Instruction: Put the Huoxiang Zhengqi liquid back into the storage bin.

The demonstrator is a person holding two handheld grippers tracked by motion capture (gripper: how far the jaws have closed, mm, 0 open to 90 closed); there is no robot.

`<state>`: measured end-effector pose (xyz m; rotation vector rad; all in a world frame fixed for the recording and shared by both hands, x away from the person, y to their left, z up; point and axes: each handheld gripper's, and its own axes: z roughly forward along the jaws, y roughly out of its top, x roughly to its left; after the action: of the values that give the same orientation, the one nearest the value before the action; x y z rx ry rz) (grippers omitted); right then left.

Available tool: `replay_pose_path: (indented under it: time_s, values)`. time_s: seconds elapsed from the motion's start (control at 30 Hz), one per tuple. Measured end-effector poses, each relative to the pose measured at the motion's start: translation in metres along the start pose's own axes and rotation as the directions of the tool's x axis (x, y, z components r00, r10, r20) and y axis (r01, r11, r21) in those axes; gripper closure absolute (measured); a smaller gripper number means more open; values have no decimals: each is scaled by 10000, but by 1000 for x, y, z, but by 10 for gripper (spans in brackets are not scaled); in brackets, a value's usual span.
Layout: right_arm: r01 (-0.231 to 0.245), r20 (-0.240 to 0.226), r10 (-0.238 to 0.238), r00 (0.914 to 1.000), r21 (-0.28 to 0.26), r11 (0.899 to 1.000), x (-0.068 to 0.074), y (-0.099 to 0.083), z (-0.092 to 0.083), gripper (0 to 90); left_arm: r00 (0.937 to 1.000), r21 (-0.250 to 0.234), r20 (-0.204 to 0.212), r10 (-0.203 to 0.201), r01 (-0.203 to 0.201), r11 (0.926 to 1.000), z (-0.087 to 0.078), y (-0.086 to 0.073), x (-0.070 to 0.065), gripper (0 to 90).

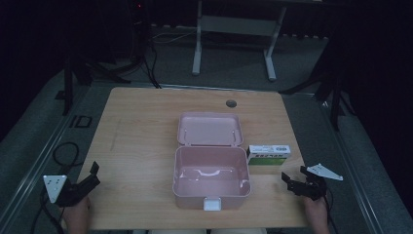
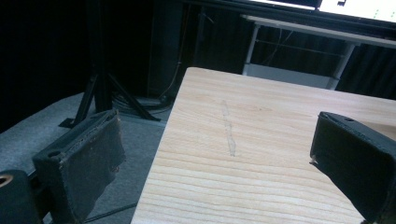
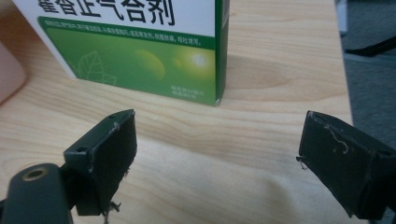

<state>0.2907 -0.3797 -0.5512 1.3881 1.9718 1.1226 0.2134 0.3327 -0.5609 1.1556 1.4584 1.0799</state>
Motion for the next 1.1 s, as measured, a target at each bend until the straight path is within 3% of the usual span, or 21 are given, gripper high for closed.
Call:
replay_pose_path:
  time_s: [0.23,0.33,0.4,0.47,0.6,0.63,0.67,0.7,0.73,0.77,0.8,0.83,0.87,0.9,0.93,0.97,1.0,1.03,1.1]
  values:
    - [340,-1208,-291,9923,387,9987,-3,0,-1,116,10000,39,33,21,-21,10000,0,0,0,29]
    - [833,-1805,-733,9808,481,9954,-3,3,-1,130,10000,58,50,19,-19,10000,0,0,0,29]
    - [1263,-2438,-1101,9635,517,9906,-4,6,-1,130,10000,68,61,21,-22,10000,0,0,0,29]
    - [1875,-3050,-1578,9392,707,9797,-4,8,0,133,10000,78,55,26,-27,10000,0,0,0,29]
    - [2891,-4475,-1987,8719,1430,9465,-4,12,6,144,10000,89,70,35,-36,10000,0,0,0,29]
    - [3081,-4693,-2056,8588,1524,9391,-4,13,7,147,10000,84,71,27,-28,10000,0,0,0,29]
    - [3246,-4852,-2150,8475,1532,9334,-3,14,7,150,10000,96,76,33,-34,9999,0,0,0,29]
    - [3246,-4852,-2150,8475,1532,9334,-3,14,7,150,10000,96,76,33,-34,9999,0,0,0,29]
    - [3703,-5422,-2365,8063,1509,9166,0,17,8,151,10000,98,86,24,-25,9999,1,0,0,29]
    - [3878,-5557,-2459,7942,1519,9092,1,18,8,155,10000,98,90,28,-29,9999,1,0,0,29]
    - [4158,-5752,-2644,7741,1470,8975,3,19,8,156,9999,114,102,22,-23,9999,1,0,0,29]
    - [4541,-5964,-2903,7484,1416,8796,6,21,8,158,9999,114,102,22,-23,9999,1,0,0,29]
    - [4792,-6087,-3053,7323,1421,8661,7,23,9,170,9999,117,118,20,-22,9999,1,0,0,29]
    - [4977,-6161,-3165,7212,1431,8555,9,25,9,171,9999,123,130,20,-21,9999,1,0,0,29]
    - [5289,-6268,-3346,7036,1476,8357,11,27,10,171,9999,121,138,13,-14,9999,1,0,0,29]
    - [5433,-6321,-3420,6953,1509,8259,12,29,10,174,9999,117,139,7,-9,9999,1,0,0,29]
    - [5684,-6375,-3575,6825,1554,8080,14,32,10,174,9999,118,142,2,-4,9999,1,0,0,29]
    - [5825,-6387,-3643,6778,1641,7961,16,34,10,174,9999,116,151,-9,7,9999,1,0,0,29]
    - [6222,-6426,-3890,6601,1777,7624,19,39,11,174,9999,121,161,-9,7,9999,0,0,0,29]
